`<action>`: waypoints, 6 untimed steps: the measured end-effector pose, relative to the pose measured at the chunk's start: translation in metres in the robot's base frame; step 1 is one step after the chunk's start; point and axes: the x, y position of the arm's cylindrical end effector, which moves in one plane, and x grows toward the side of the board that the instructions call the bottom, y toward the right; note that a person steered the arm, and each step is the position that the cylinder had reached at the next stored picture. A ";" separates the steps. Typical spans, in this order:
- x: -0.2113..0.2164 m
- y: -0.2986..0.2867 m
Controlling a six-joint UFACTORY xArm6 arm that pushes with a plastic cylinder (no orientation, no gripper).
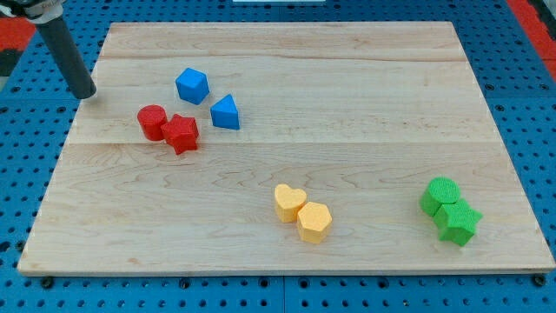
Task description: Separate the red star from the red circle
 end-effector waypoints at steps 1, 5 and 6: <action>0.024 0.018; 0.108 0.219; 0.124 0.249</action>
